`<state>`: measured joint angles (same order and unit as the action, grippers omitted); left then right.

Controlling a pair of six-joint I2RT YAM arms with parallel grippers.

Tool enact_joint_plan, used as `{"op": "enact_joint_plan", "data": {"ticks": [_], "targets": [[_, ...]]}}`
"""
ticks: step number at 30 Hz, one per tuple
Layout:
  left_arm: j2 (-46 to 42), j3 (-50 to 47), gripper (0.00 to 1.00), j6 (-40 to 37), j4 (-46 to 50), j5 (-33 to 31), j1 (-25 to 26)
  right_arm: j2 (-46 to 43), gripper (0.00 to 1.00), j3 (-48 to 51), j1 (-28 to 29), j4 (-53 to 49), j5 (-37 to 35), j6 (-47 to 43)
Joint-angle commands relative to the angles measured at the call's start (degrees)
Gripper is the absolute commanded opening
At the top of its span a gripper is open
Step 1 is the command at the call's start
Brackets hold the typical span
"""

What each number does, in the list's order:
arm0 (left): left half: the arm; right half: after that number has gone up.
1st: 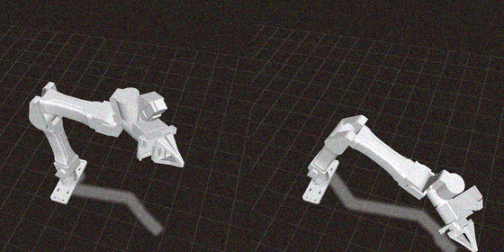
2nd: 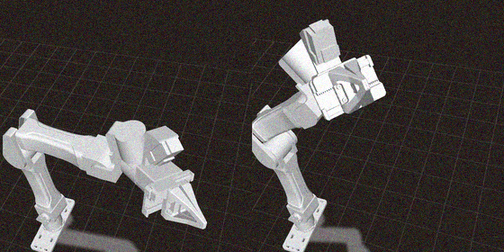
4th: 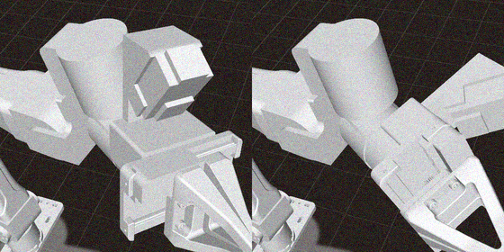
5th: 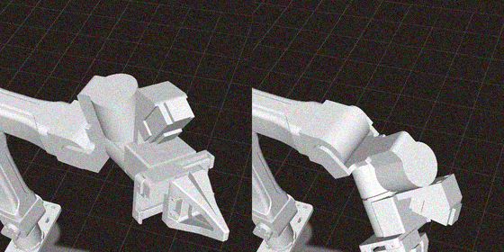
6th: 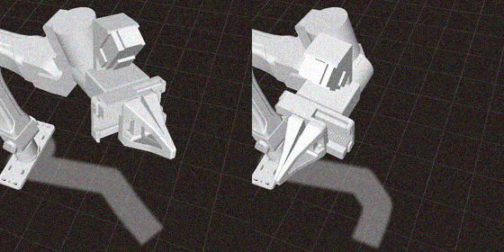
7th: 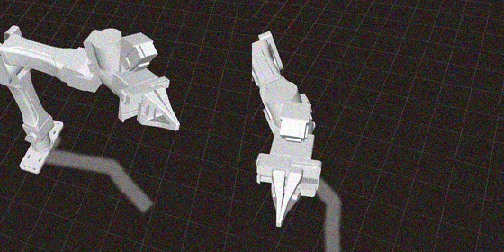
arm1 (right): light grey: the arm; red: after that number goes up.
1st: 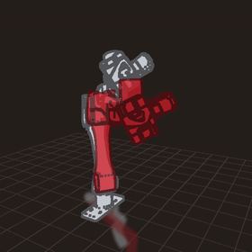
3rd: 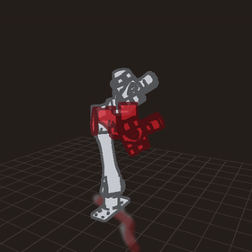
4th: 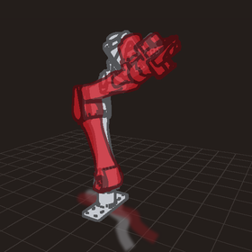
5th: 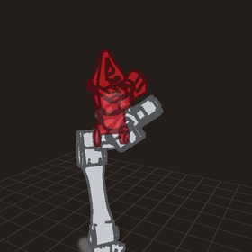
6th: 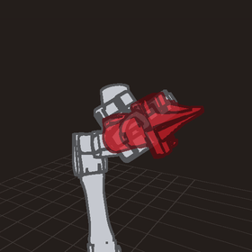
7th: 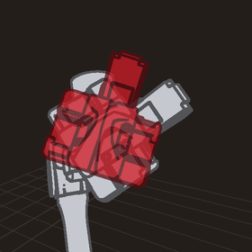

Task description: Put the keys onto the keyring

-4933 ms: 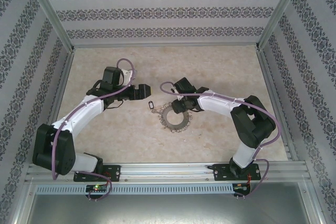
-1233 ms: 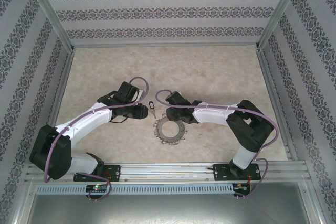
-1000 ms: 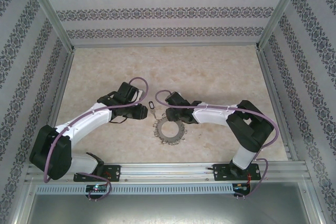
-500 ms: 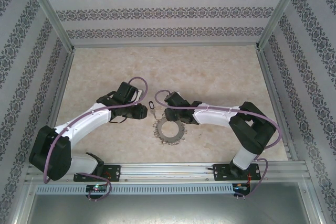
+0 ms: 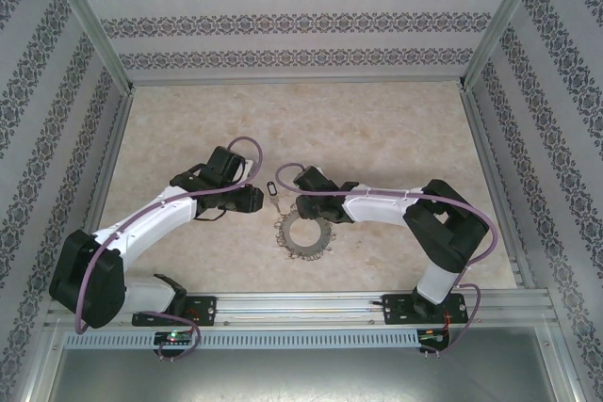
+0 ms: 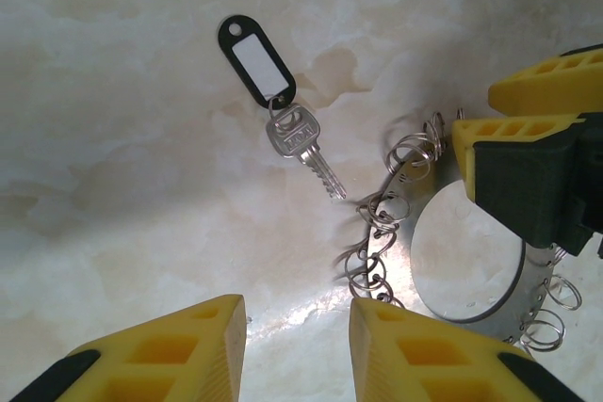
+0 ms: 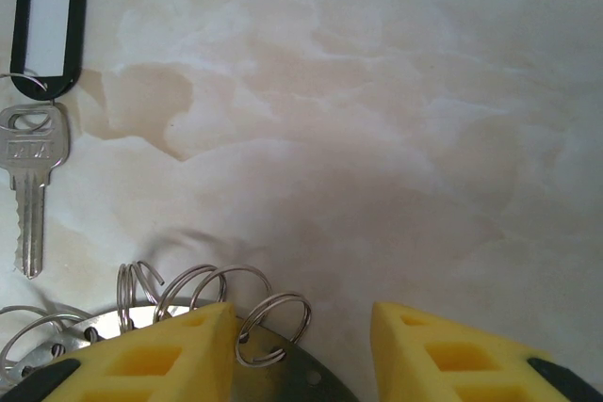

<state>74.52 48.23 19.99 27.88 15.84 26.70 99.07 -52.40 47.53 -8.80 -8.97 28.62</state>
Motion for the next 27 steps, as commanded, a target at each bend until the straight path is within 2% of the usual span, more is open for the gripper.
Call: {"op": "enact_joint_plan", "data": {"ticks": [1,8,18,21,27], "targets": [[-1.5,0.0,0.35,0.3,1.1,-0.7,-0.9,1.1,0.43,-1.4,0.5,-0.9,-0.4,0.2],[-1.7,-0.2,0.35,0.2,1.1,-0.6,-1.1,0.5,0.45,-1.2,0.9,-0.1,0.3,0.2],[-2.3,-0.3,0.35,0.2,1.1,-0.8,-1.5,2.4,0.41,-1.9,0.9,-1.1,-0.3,0.2],[-2.5,-0.4,0.35,0.2,1.2,-0.8,-1.7,2.8,0.37,-2.0,0.9,-1.3,-0.4,0.1],[-2.7,-0.1,0.35,0.1,1.4,-0.7,-2.1,2.0,0.20,-1.5,0.9,-1.4,-1.1,-0.1]]}}
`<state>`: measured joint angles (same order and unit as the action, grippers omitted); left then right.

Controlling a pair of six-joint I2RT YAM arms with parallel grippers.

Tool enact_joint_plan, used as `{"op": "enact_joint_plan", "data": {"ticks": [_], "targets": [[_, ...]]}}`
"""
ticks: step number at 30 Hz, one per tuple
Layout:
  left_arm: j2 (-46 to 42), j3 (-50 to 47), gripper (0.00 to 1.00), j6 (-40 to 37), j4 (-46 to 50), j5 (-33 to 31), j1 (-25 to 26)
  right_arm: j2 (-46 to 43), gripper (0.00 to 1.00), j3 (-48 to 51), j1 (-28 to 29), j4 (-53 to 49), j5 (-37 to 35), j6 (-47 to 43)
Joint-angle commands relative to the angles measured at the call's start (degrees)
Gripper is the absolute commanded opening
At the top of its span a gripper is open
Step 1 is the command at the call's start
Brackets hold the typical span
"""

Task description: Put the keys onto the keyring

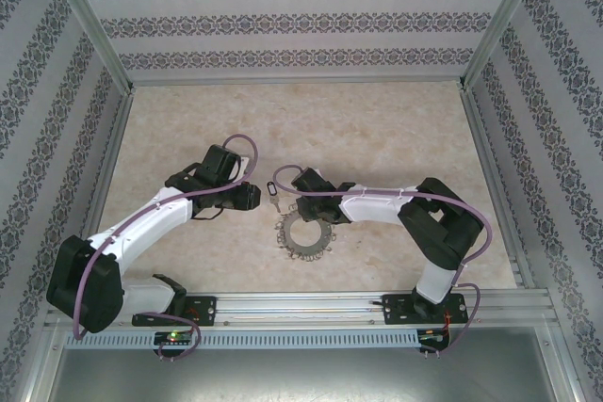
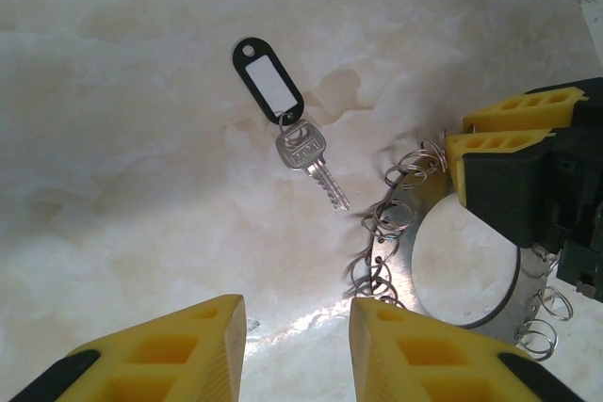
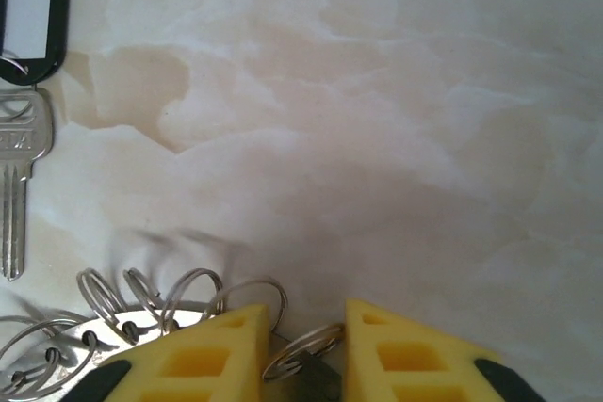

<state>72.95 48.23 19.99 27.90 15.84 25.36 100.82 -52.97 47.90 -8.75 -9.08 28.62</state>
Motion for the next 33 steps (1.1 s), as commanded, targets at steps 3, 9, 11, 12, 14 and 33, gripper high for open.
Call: {"op": "enact_joint_plan", "data": {"ticks": [3,9,11,12,14,33], "targets": [[-1.1,0.0,0.34,0.0,1.4,-0.6,-0.8,-0.5,0.17,-0.6,0.5,-1.4,-1.4,-0.3],[-1.1,0.5,0.34,-0.2,1.6,-0.5,-1.0,-1.8,0.11,0.5,0.5,-1.4,-2.2,-0.7],[-1.0,0.7,0.34,-0.4,1.8,-0.5,-0.9,-2.4,0.08,0.8,0.5,-1.4,-2.3,-0.7],[-1.1,0.8,0.34,-0.5,1.9,-0.5,-1.0,-2.9,0.07,1.2,0.5,-1.1,-2.2,-0.9],[-1.1,1.0,0.34,-0.9,2.1,-0.3,-0.9,-4.1,0.03,2.1,0.5,-0.2,-2.1,-1.4],[-25.0,-1.0,0.56,-13.7,-10.9,25.9,-0.9,-32.9,0.00,5.6,3.1,8.1,30.8,-29.1]]}}
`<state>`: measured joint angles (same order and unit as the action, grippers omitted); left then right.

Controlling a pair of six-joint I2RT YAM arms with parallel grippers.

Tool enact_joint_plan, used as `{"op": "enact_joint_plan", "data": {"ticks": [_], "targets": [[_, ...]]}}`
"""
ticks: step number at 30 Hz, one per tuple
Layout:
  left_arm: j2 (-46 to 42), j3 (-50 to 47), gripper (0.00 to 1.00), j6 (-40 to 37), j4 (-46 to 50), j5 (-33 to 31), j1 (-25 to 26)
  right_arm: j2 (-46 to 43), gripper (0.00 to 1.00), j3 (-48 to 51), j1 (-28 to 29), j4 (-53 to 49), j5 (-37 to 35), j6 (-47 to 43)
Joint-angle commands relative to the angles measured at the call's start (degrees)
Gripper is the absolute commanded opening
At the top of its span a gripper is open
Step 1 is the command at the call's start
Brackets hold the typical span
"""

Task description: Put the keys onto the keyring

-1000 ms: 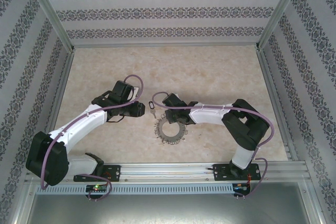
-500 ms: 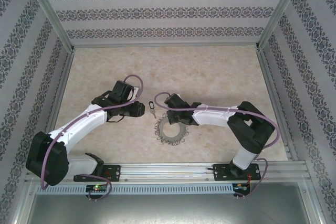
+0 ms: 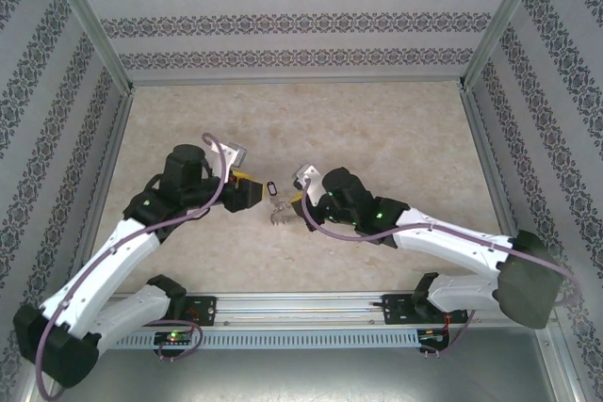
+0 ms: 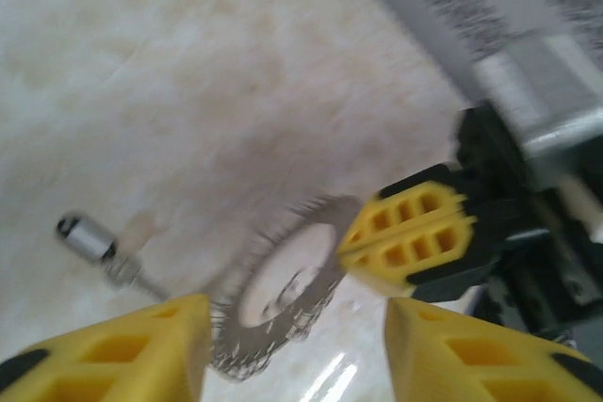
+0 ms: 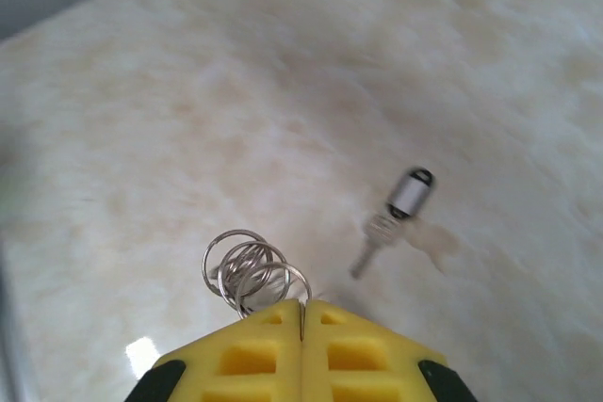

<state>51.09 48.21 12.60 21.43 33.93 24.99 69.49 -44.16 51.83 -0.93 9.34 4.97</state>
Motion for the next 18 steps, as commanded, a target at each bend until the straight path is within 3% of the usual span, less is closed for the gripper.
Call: {"op": "enact_joint_plan", "data": {"ticks": [1,7,13,18], "targets": [[-5.0,-1.7,0.59,-7.3,-5.7,8.7,-0.5,-1.8,0.00,-4.4,-1.2,-0.3,15.2,-6.1],[-11.3,-4.7,0.59,-10.5,-12.0,14.5,-0.5,-2.5,0.00,-9.2,-3.1,-1.5,25.2,-9.4],[-10.7,-2.1,0.36,-13.9,-9.2,18.5,-0.5,-3.4,0.00,-12.3,-5.5,-3.7,34.3,-11.7],[-9.1,-0.5,0.32,-13.7,-9.7,21.5,-0.5,-4.8,0.00,-12.0,-6.7,-2.1,38.6,-11.5]]}}
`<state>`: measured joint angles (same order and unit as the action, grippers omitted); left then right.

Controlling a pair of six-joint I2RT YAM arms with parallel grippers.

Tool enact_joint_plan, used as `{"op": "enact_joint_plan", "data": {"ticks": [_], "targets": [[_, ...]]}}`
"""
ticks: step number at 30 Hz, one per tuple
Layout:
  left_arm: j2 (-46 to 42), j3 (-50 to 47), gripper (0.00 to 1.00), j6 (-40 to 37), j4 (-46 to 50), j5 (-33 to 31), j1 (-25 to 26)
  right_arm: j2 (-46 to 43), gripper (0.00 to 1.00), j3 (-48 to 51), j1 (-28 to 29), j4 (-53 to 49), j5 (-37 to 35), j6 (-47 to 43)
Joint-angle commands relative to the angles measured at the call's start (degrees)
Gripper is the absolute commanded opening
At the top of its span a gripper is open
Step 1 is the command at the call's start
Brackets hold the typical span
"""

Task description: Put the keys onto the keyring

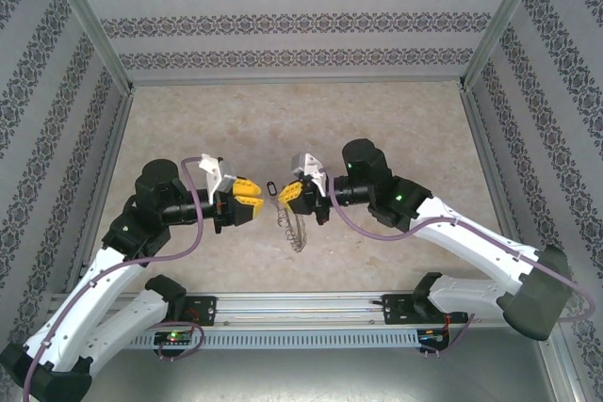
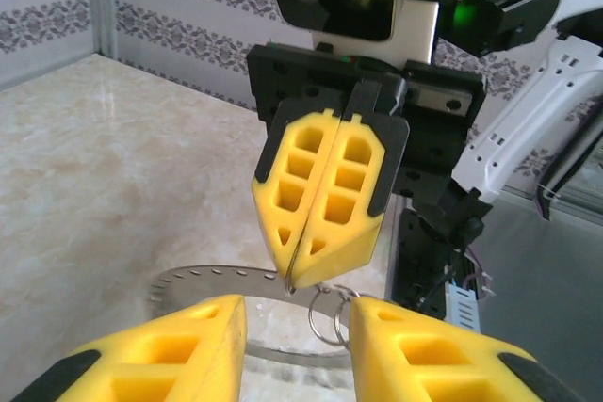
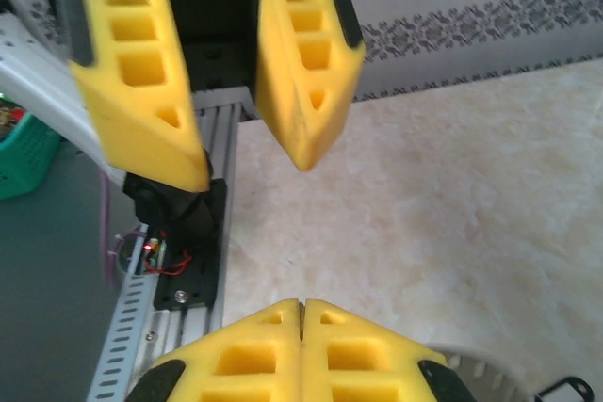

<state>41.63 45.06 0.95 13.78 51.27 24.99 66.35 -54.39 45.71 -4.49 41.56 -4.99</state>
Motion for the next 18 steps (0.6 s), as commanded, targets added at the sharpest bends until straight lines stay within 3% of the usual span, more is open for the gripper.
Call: {"op": "enact_joint_plan", "data": {"ticks": [1,8,18], "targets": [[0.8,3.0,0.32,-2.3,-2.0,4.8,-0.5,-1.9,0.00,-1.7,-0.6,1.8,7.1,-1.5],[3.8,4.7,0.30,-3.6,-2.0,7.7,-0.5,-2.1,0.00,-1.7,-0.9,4.7,9.5,-1.0],[5.0,3.1,0.26,-1.2,-7.5,10.7,0.0,-2.2,0.00,2.0,-0.9,17.1,8.1,4.4]]}}
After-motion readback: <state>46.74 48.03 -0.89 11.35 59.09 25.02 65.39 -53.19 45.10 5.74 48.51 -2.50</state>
